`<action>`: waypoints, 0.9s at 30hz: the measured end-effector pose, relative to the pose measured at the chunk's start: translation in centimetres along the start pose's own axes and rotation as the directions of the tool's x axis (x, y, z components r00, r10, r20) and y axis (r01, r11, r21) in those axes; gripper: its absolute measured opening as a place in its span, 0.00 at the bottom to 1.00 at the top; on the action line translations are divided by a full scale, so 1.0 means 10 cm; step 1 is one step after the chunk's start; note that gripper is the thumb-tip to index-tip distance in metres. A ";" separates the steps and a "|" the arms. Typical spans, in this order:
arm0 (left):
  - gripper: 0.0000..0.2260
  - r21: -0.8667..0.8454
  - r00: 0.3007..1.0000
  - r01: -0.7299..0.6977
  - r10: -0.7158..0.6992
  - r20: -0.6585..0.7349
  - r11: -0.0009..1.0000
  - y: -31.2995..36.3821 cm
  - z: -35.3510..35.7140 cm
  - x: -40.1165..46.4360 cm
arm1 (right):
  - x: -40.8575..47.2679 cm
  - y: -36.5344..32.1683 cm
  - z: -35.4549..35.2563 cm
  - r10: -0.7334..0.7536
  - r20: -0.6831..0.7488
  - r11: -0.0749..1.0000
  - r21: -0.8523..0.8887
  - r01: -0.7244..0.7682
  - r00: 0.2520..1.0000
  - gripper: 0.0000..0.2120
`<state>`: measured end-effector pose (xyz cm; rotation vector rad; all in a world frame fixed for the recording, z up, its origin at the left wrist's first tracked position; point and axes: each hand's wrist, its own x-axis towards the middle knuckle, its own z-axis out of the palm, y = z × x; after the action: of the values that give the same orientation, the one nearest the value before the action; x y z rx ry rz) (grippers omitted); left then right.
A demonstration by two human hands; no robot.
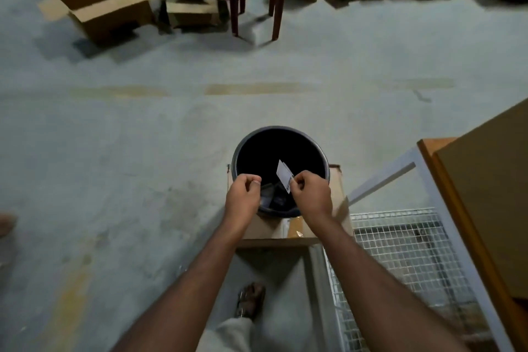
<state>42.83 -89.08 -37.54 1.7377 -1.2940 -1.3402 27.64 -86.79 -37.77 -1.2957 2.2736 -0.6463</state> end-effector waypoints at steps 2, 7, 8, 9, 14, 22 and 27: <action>0.08 0.001 1.000 0.018 -0.018 0.026 1.000 -0.07 0.02 0.08 | 0.05 0.02 0.11 0.032 0.020 0.999 -0.010 -0.031 0.999 0.07; 0.06 0.008 0.997 0.038 -0.038 0.061 0.999 -0.15 0.06 0.24 | 0.16 0.09 0.23 0.021 0.106 0.996 -0.084 -0.012 0.994 0.09; 0.06 0.000 0.997 0.044 -0.043 0.064 0.999 -0.16 0.06 0.25 | 0.15 0.11 0.24 0.014 0.117 0.996 -0.089 -0.003 0.993 0.10; 0.06 -0.005 0.997 0.049 -0.049 0.067 0.999 -0.16 0.06 0.25 | 0.14 0.12 0.25 0.009 0.111 0.996 -0.084 0.000 0.994 0.10; 0.08 -0.031 0.997 0.026 -0.024 0.074 0.999 -0.05 0.10 0.17 | 0.00 0.20 0.10 -0.024 -0.033 1.000 0.013 0.024 0.999 0.08; 0.08 -0.091 0.914 -0.233 0.250 0.320 0.968 0.71 0.58 -0.46 | -0.56 0.39 -0.86 -0.045 -0.301 0.971 0.211 0.112 0.953 0.06; 0.08 -0.228 0.750 -0.346 0.414 0.516 0.910 1.28 0.98 -1.31 | -1.36 0.59 -1.70 0.057 -0.527 0.953 0.280 0.111 0.848 0.09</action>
<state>29.02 -80.41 -24.71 0.9341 -1.7249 -1.6871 20.08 -69.20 -25.79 -1.0912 2.4331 -1.4582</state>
